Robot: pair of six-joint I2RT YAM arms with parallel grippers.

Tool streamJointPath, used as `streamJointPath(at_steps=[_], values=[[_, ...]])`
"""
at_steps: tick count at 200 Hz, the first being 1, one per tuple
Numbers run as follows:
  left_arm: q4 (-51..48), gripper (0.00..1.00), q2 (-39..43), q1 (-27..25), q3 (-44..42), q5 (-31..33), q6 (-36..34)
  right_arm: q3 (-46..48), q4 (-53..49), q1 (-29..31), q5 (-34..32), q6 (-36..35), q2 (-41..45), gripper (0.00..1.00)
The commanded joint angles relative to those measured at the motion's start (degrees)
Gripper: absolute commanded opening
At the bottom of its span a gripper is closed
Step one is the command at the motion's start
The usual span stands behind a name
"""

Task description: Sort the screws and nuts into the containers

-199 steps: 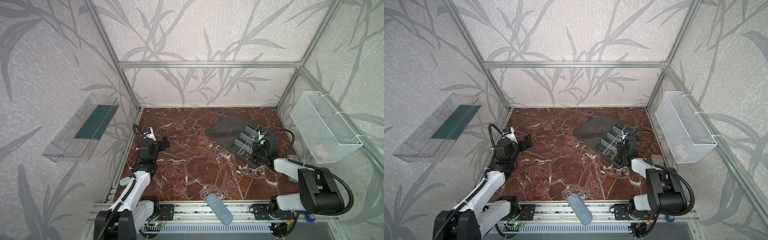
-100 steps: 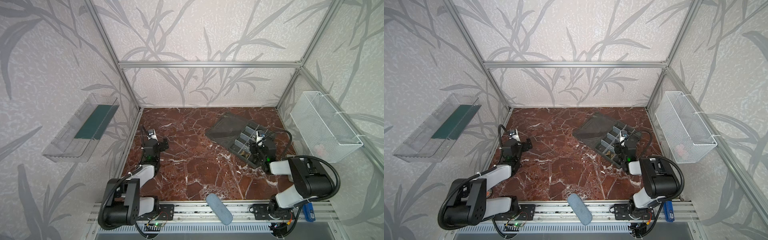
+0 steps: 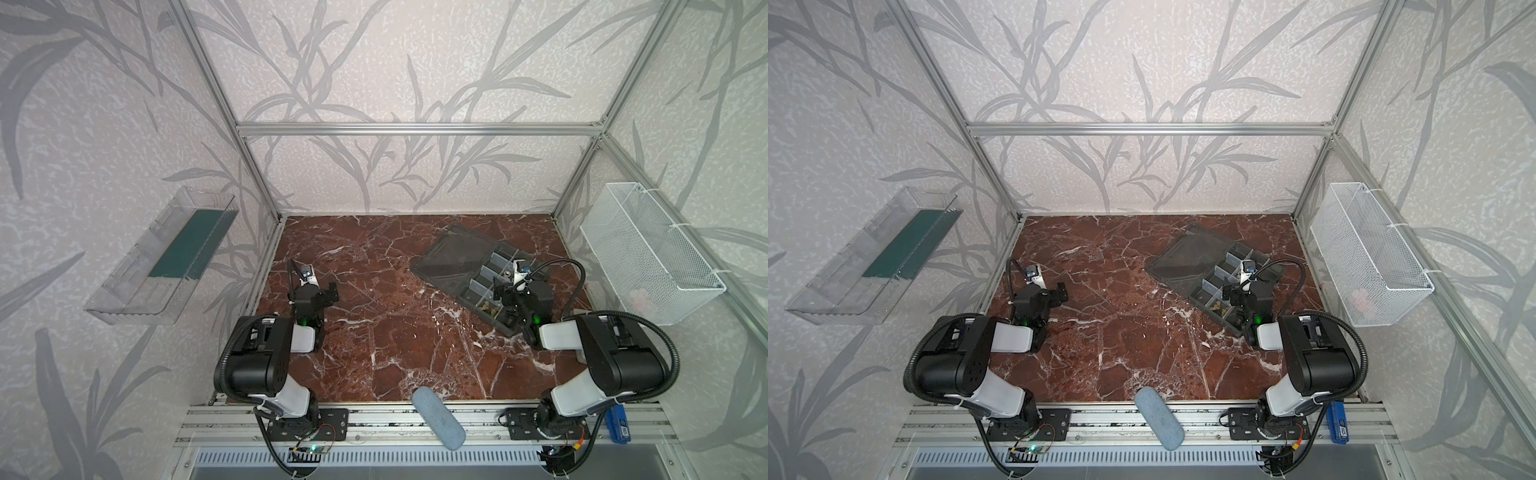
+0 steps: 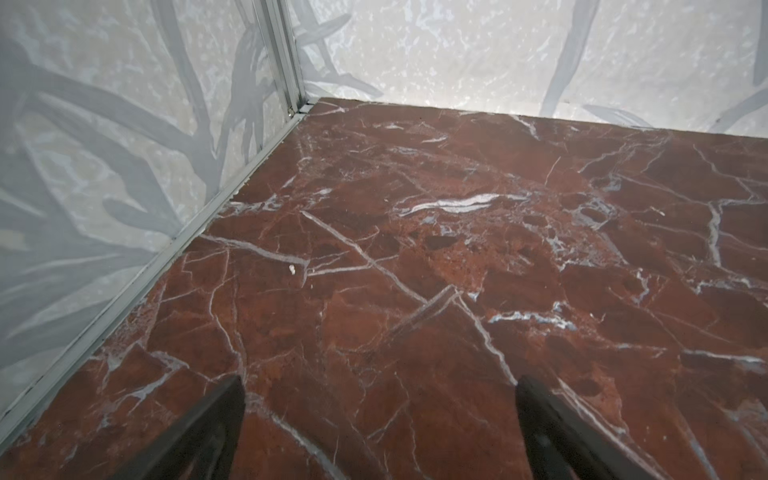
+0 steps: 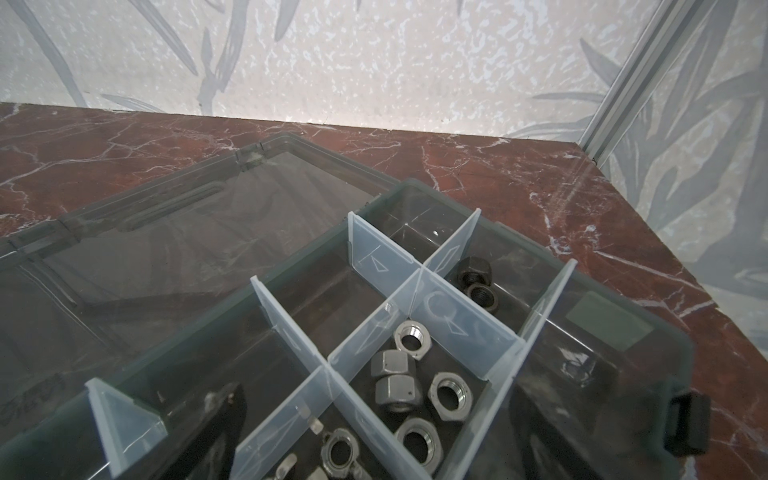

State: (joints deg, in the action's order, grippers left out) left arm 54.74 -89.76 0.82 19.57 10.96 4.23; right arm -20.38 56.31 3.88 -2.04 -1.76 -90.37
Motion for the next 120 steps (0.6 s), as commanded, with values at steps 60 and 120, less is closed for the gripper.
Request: streamJointPath(at_steps=[60, 120], values=[[1.7, 0.99, -0.2, 0.1, 1.0, 1.8, -0.8, 0.7, 3.0, 0.3, -1.1, 0.2, -0.4, 0.99], [1.8, 0.99, -0.3, 0.0, 1.0, 2.0, -0.8, 0.7, 2.9, 0.3, -1.1, 0.2, -0.4, 0.99]])
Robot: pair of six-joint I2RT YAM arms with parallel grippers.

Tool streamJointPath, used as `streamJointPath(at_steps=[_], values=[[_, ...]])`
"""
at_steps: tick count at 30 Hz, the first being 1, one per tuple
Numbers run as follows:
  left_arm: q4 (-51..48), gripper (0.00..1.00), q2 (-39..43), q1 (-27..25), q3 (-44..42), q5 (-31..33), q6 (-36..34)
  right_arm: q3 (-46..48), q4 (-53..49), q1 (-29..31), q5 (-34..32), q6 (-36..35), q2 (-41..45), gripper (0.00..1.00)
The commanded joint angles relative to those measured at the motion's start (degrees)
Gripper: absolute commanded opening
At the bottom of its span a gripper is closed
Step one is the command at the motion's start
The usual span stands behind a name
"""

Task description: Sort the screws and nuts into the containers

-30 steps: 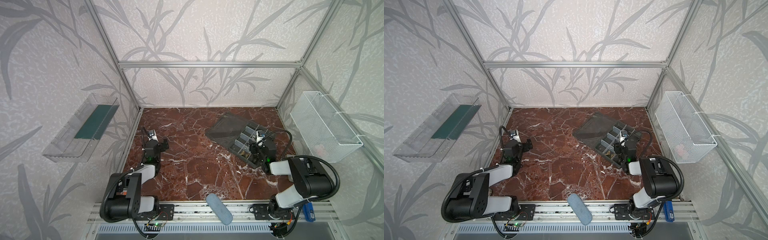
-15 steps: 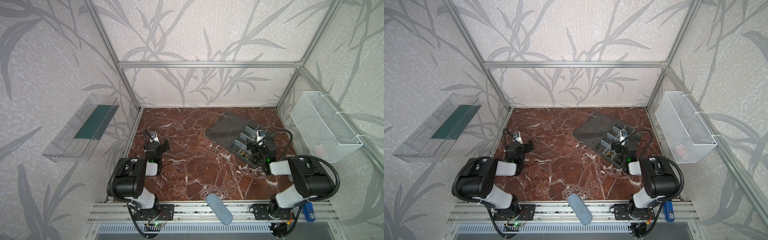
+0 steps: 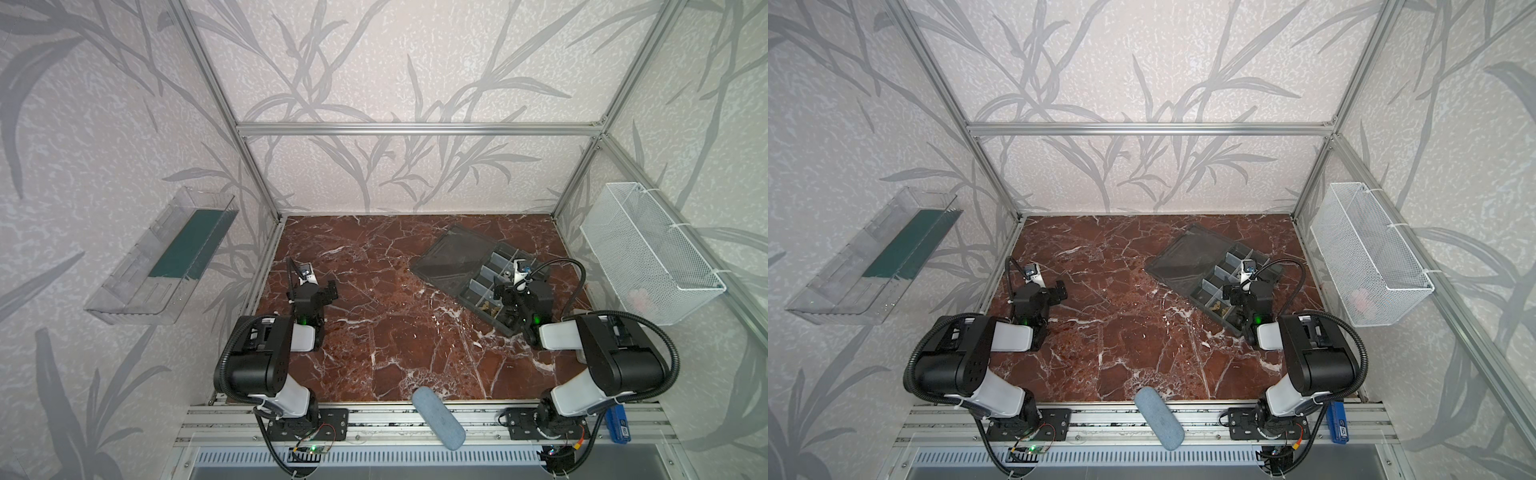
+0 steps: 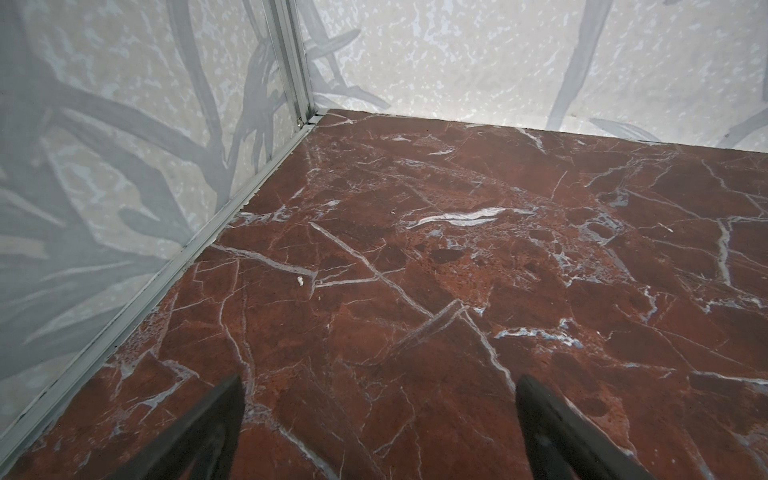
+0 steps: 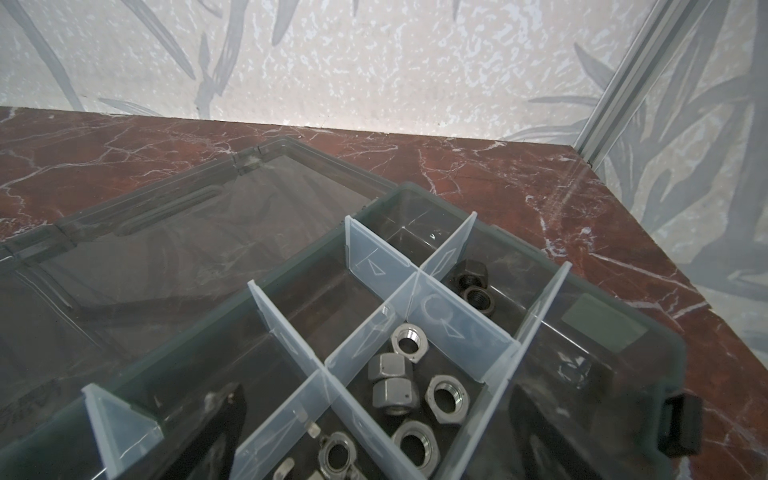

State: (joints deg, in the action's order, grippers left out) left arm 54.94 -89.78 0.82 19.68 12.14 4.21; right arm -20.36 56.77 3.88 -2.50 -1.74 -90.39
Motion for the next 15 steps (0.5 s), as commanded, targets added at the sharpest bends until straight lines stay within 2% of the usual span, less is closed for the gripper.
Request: streamJointPath(at_steps=[1, 15], values=[[1.5, 1.0, -0.2, 0.0, 0.9, 0.8, -0.8, 0.7, 2.5, 0.3, -0.7, 0.2, -0.4, 0.99], [1.3, 0.99, -0.2, -0.3, 1.0, 1.4, -1.0, 0.7, 2.5, 0.3, -0.7, 0.1, -0.4, 0.99]])
